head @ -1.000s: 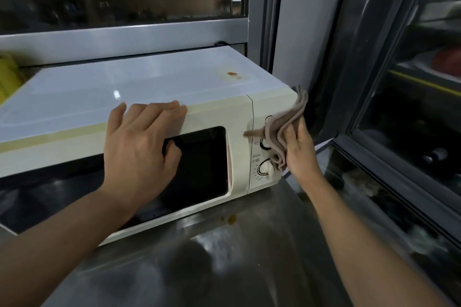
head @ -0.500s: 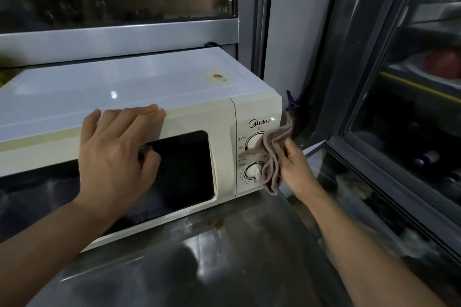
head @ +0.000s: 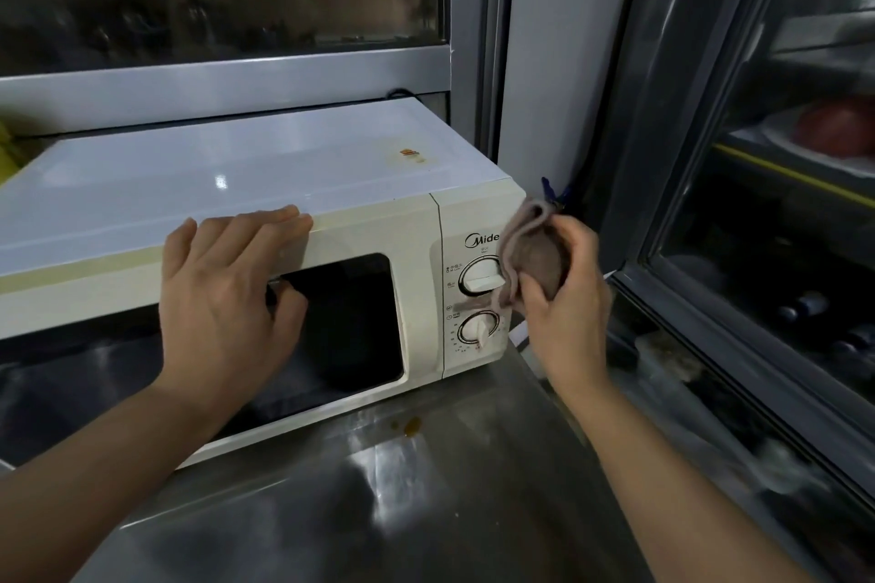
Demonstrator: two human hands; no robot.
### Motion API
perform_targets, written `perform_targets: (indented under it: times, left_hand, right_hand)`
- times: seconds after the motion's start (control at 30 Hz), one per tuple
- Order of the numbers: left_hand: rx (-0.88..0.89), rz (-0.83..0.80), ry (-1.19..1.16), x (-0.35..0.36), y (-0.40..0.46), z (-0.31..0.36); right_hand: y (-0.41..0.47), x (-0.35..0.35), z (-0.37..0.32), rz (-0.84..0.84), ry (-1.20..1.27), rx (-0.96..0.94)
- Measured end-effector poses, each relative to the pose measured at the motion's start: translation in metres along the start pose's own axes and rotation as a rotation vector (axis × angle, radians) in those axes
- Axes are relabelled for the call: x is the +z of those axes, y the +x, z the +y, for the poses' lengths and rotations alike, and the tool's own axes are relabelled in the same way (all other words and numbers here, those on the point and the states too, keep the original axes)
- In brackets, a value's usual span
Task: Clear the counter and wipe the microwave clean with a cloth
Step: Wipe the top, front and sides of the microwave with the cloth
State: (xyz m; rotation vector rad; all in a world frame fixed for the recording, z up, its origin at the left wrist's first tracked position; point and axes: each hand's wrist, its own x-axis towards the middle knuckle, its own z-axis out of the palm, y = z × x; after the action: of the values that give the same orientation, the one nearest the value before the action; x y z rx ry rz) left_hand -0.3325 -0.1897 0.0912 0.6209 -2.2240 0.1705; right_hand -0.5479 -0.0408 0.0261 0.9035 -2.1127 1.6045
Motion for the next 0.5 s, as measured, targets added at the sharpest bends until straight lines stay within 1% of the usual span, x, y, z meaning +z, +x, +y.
perform_targets:
  times: [0.07,0.13,0.2,0.27,0.4,0.5]
  left_hand:
    - [-0.009,0.003,-0.004,0.0,0.0,0.001]
    - [-0.012,0.012,-0.008,0.0,0.0,0.001]
    - [-0.006,0.015,-0.003,0.001,0.0,0.001]
    - [0.006,0.015,0.001,0.002,0.0,-0.001]
    - [0.014,0.018,-0.005,0.004,-0.001,-0.003]
    - [0.022,0.022,-0.003,0.004,-0.002,-0.003]
  right_hand:
    - [0.004,0.003,-0.011,0.049,-0.109,-0.151]
    - [-0.007,0.009,-0.007,0.007,-0.131,-0.215]
    - [-0.024,0.013,0.007,-0.121,-0.084,-0.169]
    - [-0.039,0.018,0.02,-0.206,-0.044,-0.064]
    - [-0.075,0.027,0.033,-0.273,-0.096,-0.014]
    - [-0.085,0.028,0.03,-0.273,-0.057,0.067]
